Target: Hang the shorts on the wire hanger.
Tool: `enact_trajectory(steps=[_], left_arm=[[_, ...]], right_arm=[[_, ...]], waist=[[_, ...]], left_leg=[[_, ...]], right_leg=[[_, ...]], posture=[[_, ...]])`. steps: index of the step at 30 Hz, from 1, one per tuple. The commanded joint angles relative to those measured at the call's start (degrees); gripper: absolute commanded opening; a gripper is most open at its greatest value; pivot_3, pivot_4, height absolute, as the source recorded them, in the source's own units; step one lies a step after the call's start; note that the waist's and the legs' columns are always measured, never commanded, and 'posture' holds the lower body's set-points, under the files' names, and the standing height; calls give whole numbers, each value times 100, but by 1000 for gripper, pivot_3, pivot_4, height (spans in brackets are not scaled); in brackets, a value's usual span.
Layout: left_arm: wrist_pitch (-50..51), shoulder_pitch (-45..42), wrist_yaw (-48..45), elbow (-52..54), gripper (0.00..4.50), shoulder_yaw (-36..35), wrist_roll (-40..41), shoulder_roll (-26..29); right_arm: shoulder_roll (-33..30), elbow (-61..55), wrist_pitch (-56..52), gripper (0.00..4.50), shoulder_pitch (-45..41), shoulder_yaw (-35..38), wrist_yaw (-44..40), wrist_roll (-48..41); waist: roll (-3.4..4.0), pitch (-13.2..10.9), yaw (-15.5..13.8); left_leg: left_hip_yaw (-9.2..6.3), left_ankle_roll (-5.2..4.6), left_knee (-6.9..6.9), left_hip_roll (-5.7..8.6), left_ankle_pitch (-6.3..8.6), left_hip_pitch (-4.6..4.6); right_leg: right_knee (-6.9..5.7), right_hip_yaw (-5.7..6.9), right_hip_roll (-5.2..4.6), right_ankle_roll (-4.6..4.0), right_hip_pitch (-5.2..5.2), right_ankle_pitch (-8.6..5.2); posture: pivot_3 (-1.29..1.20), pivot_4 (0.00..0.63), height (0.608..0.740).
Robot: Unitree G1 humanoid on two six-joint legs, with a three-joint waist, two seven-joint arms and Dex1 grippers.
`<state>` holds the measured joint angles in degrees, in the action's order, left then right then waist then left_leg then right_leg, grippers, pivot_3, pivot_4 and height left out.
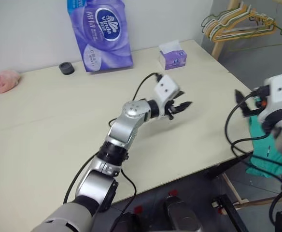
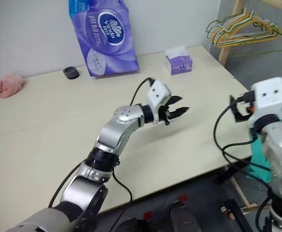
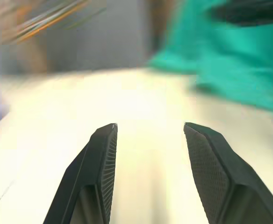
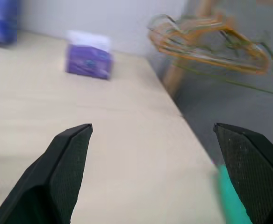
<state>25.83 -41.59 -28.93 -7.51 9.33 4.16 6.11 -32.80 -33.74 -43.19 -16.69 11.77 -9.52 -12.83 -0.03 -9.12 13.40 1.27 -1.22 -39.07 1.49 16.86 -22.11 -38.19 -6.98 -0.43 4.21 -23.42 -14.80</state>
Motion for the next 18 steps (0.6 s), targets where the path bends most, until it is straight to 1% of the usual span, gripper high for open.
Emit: enact_trajectory(steps=[1, 2, 4, 7, 9, 11, 14, 16, 18], left_arm=[[178, 393, 1444, 557, 2395, -869, -164, -212], [150, 527, 1708, 644, 2395, -1047, -130, -299], [-81, 847, 2178, 859, 2395, -1135, -431, -256], [-350, 1197, 2709, 984, 2395, -1243, -729, -179], [-503, 1538, 2846, 1114, 2395, -1401, -679, -177], [-572, 1861, 2786, 1268, 2395, -1362, -681, -115], [-478, 2050, 2677, 1322, 2395, -1288, -578, -128], [-477, 2133, 2584, 1314, 2395, -1267, -501, -137], [-437, 2239, 2438, 1313, 2395, -1289, -366, -126]], right_arm=[[306, 309, 1150, 4419, 150, -471, -343, 143], [435, 469, 1351, 4419, 160, -556, -408, 135], [742, 903, 1674, 4419, 85, -734, -428, 159], [1049, 1457, 2142, 4419, -15, -926, -466, 288], [1380, 1908, 2442, 4419, -59, -959, -312, 348], [1637, 2296, 2757, 4419, 3, -1066, -238, 470], [1863, 2569, 3020, 4419, 139, -1096, -197, 562], [1957, 2690, 3144, 4419, 208, -1084, -148, 636], [2036, 2792, 3232, 4419, 255, -1067, -72, 713]], waist=[[-41, 28, -92], [-65, 43, -170], [-101, 67, -307], [-131, 85, -594], [-139, 93, -813], [-149, 109, -995], [-160, 117, -1286], [-166, 121, -1466], [-167, 122, -1533]], left_leg=[[-1, 2, 0, -1, -1, 3], [-5, 4, 0, -2, -3, 5], [-13, 8, -1, -3, -6, 8], [-32, 17, -1, -3, -12, 9], [-45, 24, 0, -3, -16, 7], [-57, 31, 4, -6, -19, 6], [-84, 45, 8, -7, -27, -3], [-109, 52, 5, -7, -36, -28], [-122, 55, 3, -1, -49, -44]], right_leg=[[-1, 2, 0, -2, 0, 3], [-1, 6, 0, -7, 1, 7], [-1, 13, 0, -14, 5, 14], [1, 30, -2, -27, 9, 22], [1, 46, -6, -32, 9, 25], [3, 65, -10, -37, 8, 27], [6, 114, -21, -51, 7, 25], [13, 144, -26, -65, 1, 31], [15, 158, -31, -75, -5, 37]], posture=[[-83, 86, 740], [-71, 85, 740], [-30, 89, 740], [25, 91, 740], [66, 91, 740], [86, 89, 740], [114, 93, 740], [121, 89, 740], [121, 89, 740]])
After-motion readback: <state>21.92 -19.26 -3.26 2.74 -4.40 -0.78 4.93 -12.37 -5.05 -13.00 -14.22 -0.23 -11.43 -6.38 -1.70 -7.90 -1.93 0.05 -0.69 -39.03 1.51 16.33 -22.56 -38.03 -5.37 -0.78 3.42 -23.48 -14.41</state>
